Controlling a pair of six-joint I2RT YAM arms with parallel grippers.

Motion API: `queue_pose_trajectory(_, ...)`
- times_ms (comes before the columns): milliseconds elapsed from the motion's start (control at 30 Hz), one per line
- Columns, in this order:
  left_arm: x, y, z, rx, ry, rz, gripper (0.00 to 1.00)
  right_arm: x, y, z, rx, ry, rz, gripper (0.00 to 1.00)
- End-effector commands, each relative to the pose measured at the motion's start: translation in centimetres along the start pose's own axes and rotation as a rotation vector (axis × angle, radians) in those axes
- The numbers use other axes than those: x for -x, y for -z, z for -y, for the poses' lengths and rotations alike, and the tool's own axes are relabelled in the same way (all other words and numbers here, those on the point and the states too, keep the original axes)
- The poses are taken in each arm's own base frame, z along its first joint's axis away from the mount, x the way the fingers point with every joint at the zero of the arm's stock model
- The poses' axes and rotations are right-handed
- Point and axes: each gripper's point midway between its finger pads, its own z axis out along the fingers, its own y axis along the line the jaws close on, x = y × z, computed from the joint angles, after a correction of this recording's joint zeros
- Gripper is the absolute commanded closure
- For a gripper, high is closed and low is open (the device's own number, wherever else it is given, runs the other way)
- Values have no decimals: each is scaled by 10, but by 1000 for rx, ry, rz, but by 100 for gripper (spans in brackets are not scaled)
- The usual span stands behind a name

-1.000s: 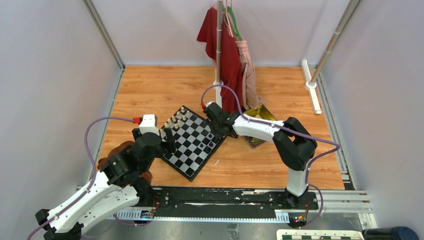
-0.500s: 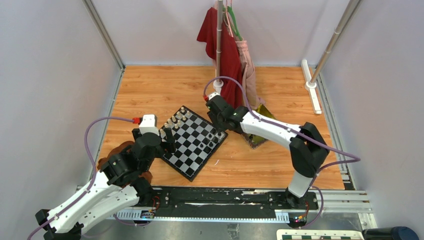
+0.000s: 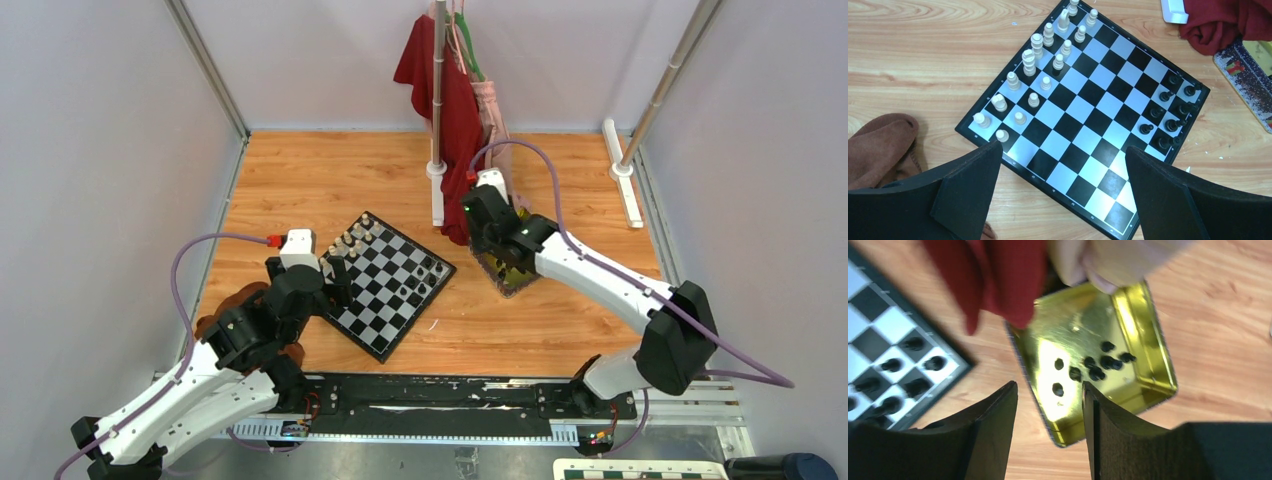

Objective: Set up the chess pieces on the board
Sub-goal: Pick up the chess piece from the storage box.

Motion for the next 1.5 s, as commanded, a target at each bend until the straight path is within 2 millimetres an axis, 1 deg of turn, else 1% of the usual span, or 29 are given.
queue_pose_trajectory(0,-2,-1,2,-2,-8,-1,0,-27,-4,50,-168,-113,-48,46)
queue_pose_trajectory(133,-3,-1,2,-4,-13,-4,0,-48,-13,75,-228,-192,-105,45)
queue_pose_trajectory(267,-3,-1,3,-9,-14,-6,0,-62,-21,93,-273,-262,-138,45)
queue_pose_trajectory(433,-4,-1,4,-9,-17,-7,0,-74,-34,105,-284,-331,-178,45)
queue_pose_trajectory(533,-4,-2,4,-6,-21,-9,0,-81,-42,108,-284,-361,-205,46)
queue_pose_trajectory(733,-5,-2,4,-1,-24,-11,0,-91,-55,103,-269,-381,-245,48)
queue_pose_trajectory(933,-4,-2,3,4,-23,-9,0,-92,-66,101,-265,-386,-254,51)
queue_pose_trajectory(1167,-6,-3,3,8,-27,-12,0,-98,-77,105,-271,-397,-278,54)
queue_pose_trajectory(1467,-7,-5,2,16,-34,-20,0,-104,-87,107,-264,-403,-292,57)
